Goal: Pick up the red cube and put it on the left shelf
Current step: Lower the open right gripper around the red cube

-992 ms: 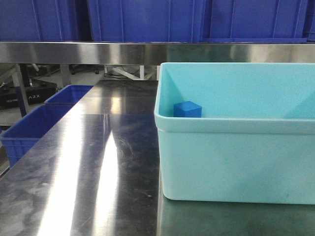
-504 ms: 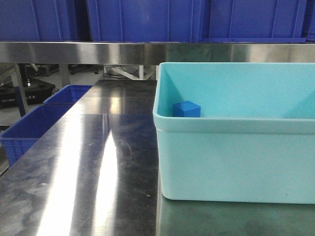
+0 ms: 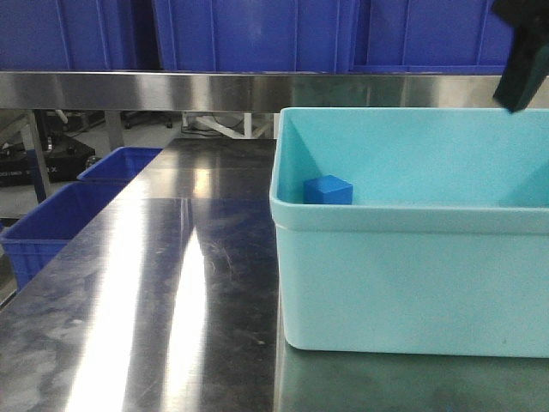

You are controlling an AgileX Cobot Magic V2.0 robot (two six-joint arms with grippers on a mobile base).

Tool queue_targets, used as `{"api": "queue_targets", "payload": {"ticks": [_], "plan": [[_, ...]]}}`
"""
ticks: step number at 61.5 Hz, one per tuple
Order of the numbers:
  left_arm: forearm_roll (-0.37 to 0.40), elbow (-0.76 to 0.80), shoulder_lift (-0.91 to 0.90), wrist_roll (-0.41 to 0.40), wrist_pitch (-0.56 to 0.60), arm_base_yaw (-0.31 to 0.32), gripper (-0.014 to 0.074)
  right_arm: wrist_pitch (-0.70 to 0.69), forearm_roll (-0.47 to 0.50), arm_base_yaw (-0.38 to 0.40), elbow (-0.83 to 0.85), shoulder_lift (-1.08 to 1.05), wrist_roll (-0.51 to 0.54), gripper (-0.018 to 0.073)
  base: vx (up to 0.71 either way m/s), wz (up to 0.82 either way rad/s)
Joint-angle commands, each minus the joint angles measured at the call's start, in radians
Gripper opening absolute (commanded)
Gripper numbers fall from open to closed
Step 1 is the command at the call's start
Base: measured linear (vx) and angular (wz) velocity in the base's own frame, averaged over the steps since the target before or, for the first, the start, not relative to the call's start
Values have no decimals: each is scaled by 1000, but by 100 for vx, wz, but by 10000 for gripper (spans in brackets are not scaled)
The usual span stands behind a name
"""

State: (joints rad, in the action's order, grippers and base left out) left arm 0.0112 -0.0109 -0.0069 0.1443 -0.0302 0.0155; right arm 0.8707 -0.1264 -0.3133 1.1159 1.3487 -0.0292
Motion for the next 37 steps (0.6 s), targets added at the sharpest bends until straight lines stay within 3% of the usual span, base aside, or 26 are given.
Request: {"api": "queue_targets", "payload": {"ticks": [1, 28, 37], "plan": [[5, -22, 7, 1, 91, 5, 106, -19, -25, -20, 40, -11, 29, 528, 0, 0], [5, -22, 7, 1, 91, 5, 106, -3, -17, -30, 38, -9, 29, 529, 0, 0], [5, -22, 7, 1, 91, 5, 106, -11, 7, -30, 38, -7, 62, 573, 0, 0]]}}
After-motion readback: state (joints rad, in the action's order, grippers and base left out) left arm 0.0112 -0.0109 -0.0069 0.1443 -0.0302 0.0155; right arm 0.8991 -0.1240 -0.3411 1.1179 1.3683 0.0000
